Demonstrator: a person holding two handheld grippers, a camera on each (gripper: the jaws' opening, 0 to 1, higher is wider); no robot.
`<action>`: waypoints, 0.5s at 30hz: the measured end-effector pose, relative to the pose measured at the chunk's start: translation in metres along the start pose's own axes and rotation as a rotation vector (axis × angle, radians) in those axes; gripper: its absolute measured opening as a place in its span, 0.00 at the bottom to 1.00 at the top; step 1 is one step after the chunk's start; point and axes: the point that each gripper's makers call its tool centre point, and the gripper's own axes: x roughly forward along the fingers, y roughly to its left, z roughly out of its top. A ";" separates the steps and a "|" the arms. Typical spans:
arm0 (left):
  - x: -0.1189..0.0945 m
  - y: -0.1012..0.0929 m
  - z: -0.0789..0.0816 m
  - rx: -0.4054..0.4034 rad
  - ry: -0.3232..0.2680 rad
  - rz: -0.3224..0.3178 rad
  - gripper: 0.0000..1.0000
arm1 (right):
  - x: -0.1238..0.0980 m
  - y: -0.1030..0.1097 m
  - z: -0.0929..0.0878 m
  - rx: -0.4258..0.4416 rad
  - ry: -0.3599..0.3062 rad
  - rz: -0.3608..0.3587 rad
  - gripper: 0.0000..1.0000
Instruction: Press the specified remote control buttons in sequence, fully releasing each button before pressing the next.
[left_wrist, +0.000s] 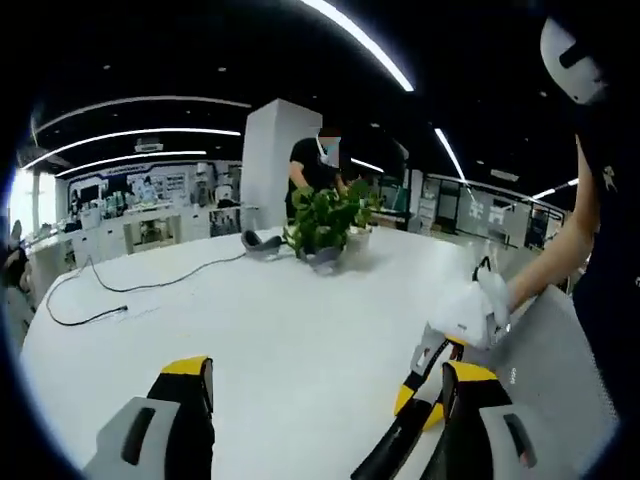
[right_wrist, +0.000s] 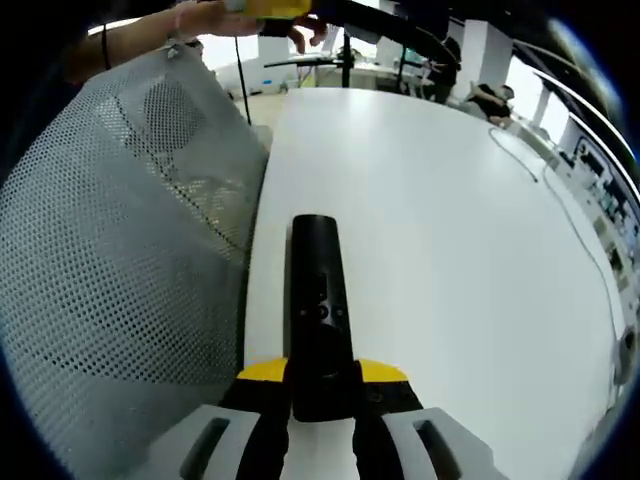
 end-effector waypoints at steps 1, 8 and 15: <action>-0.005 0.001 0.008 -0.005 -0.035 0.014 1.00 | 0.000 0.000 0.000 0.000 0.000 0.000 0.21; -0.054 0.014 0.057 -0.071 -0.319 0.158 1.00 | 0.000 0.000 0.000 0.008 -0.002 -0.003 0.21; -0.089 0.029 0.043 -0.027 -0.296 0.360 1.00 | 0.000 -0.001 0.001 0.031 -0.013 -0.003 0.21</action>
